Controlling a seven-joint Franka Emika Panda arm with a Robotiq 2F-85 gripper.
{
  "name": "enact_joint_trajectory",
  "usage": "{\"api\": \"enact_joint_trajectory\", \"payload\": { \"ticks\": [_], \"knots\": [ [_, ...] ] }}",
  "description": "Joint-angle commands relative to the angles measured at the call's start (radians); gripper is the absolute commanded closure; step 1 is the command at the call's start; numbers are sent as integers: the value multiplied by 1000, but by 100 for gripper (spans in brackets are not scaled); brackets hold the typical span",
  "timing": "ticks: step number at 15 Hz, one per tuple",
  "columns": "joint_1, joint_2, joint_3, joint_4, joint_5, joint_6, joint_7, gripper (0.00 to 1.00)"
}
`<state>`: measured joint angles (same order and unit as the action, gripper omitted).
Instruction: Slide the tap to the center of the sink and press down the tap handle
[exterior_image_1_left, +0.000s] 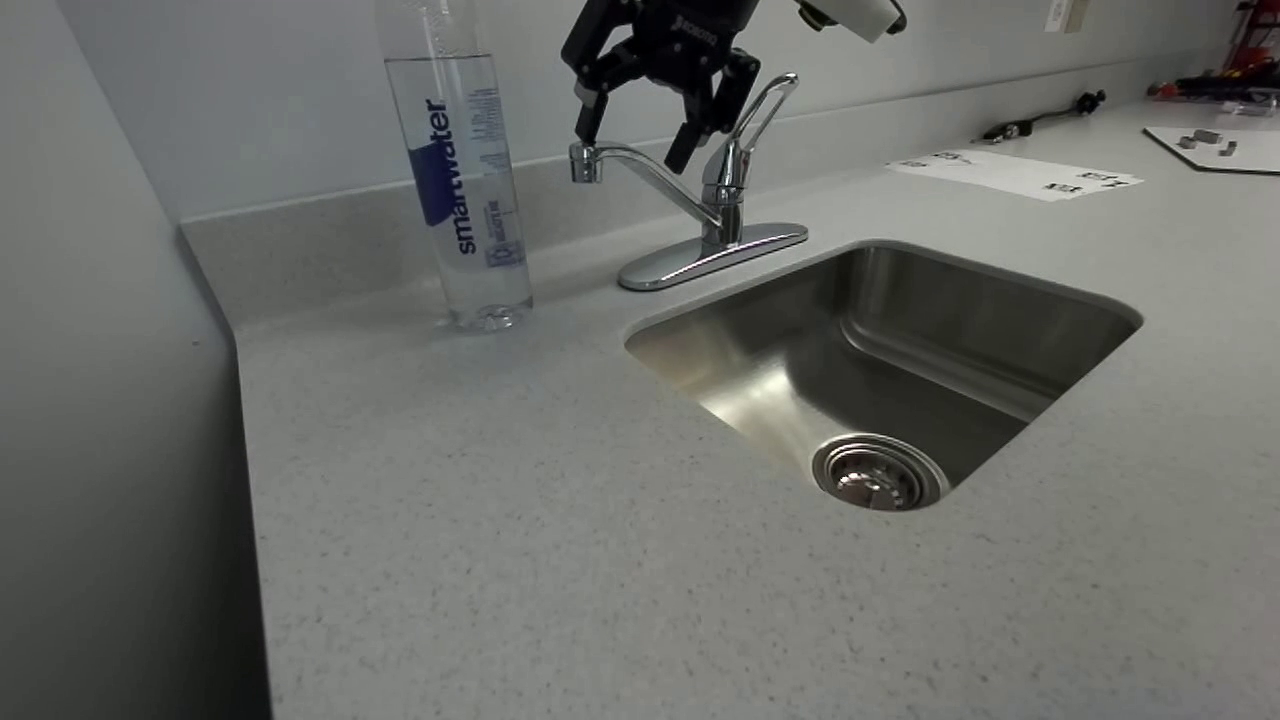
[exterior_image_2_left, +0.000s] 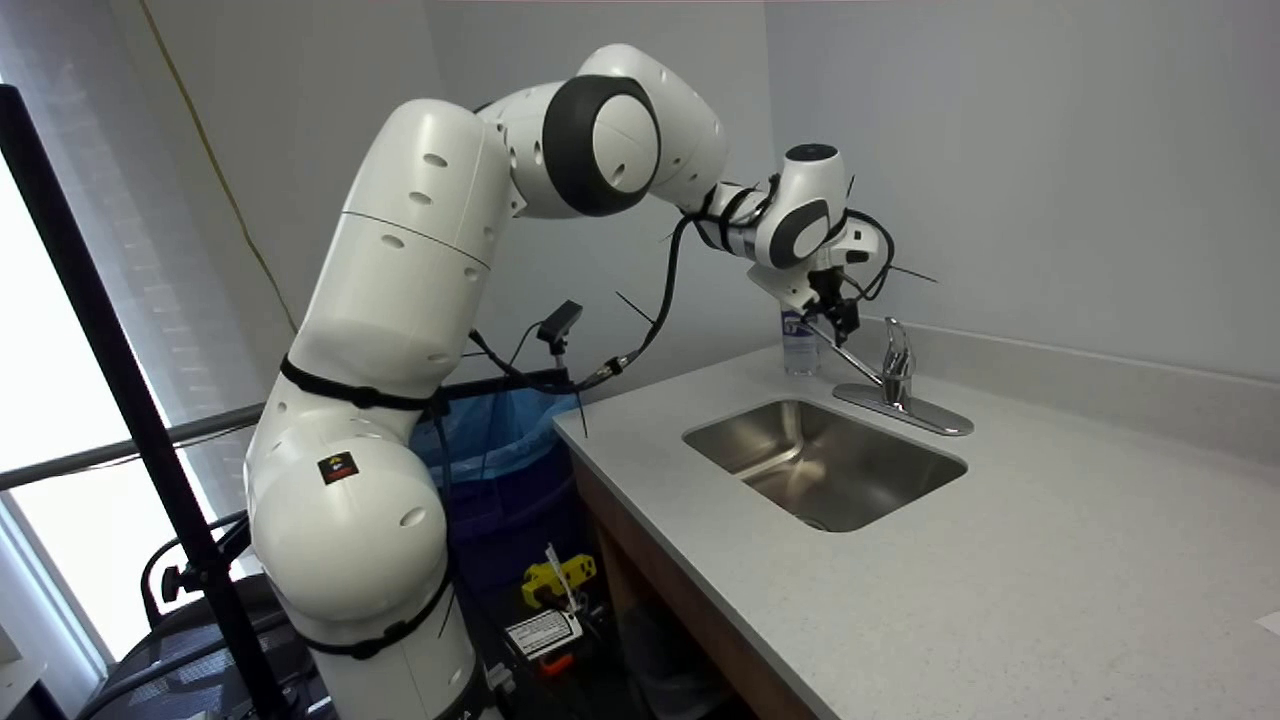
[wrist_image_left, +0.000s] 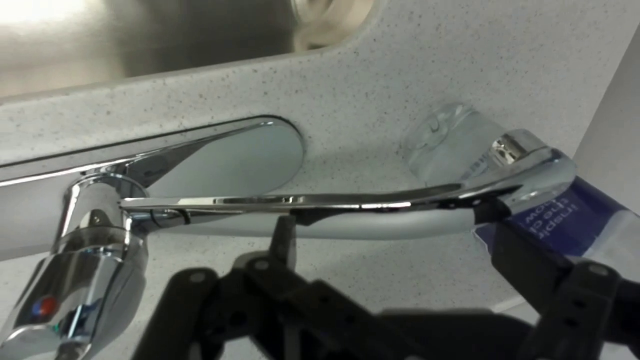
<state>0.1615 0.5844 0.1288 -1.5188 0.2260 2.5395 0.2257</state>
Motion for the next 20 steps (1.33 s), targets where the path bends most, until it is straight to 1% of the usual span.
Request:
{"api": "enact_joint_trajectory", "payload": {
  "ticks": [1, 6, 14, 20],
  "knots": [
    [-23, -38, 9, -62, 11, -83, -28, 0],
    [-26, -55, 0, -73, 6, -126, -24, 0],
    [-31, -82, -8, -101, 0, -151, -22, 0],
    [-26, -148, -35, -165, -28, -255, -6, 0]
  ]
}}
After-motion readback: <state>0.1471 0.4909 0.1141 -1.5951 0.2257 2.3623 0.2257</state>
